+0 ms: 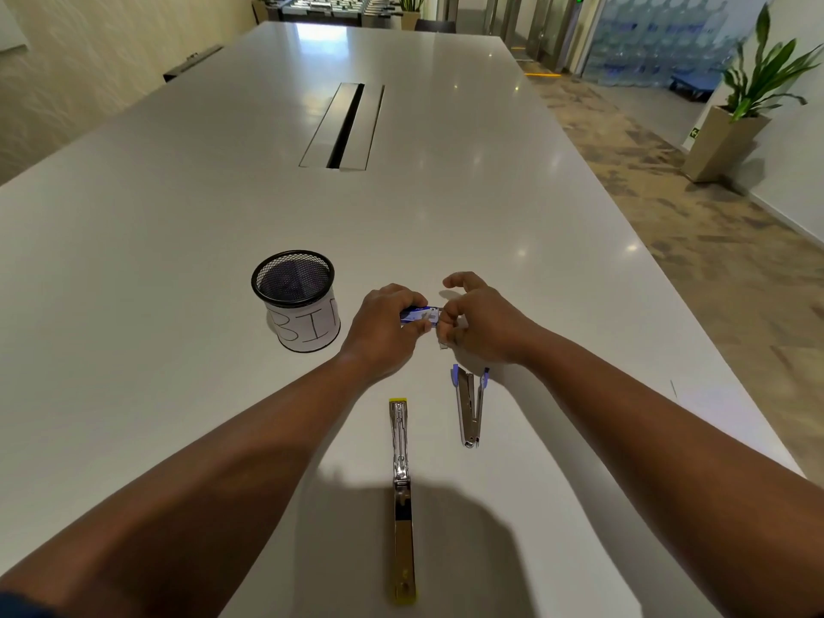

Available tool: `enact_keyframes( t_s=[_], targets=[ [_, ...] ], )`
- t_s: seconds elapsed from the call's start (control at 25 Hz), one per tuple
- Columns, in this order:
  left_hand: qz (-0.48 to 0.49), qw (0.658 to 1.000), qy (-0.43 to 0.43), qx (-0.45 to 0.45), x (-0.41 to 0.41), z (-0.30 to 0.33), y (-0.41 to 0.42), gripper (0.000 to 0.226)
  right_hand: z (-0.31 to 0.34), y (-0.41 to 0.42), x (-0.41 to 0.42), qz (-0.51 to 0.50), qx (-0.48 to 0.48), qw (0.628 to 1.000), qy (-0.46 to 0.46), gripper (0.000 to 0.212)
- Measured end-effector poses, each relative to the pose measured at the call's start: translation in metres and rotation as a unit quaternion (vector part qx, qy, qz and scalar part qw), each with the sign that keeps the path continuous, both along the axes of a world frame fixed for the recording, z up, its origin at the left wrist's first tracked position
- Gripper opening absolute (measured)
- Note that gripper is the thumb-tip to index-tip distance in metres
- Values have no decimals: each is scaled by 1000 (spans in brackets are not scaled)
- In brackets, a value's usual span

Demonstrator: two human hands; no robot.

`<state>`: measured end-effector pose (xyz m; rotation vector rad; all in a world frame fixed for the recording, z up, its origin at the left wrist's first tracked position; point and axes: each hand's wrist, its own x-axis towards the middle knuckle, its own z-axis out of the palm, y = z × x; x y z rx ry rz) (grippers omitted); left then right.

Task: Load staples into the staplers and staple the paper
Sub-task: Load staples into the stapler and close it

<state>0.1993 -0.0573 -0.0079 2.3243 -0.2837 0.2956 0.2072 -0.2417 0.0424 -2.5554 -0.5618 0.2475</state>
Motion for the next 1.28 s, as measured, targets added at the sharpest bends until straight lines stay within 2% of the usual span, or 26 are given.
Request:
enact_keyframes(
  t_s=[0.08,0.16,0.24,0.32,0.64,1.28],
  targets=[
    [0,1000,1,1,0,0,0,26,-3,-2,2,-35,56,998,-22,5],
    [0,1000,4,-2,0,-1,1,26,-6,-7,6,-114,104,986,-59,4],
    [-1,1000,9,-8,1,-2,1,26,-10,-11,8,-190,126,973,-44,8],
    [0,1000,11,-9,1,-2,1,27,-13,-11,8,-217,138,966,-4,10],
    [-1,1000,1,-10,2,-4,1,26,-12,-2,8,-236,180,954,44,6],
    [-3,1000,-2,-3,2,-4,0,28,-13,8,6,-229,193,953,49,14]
  ],
)
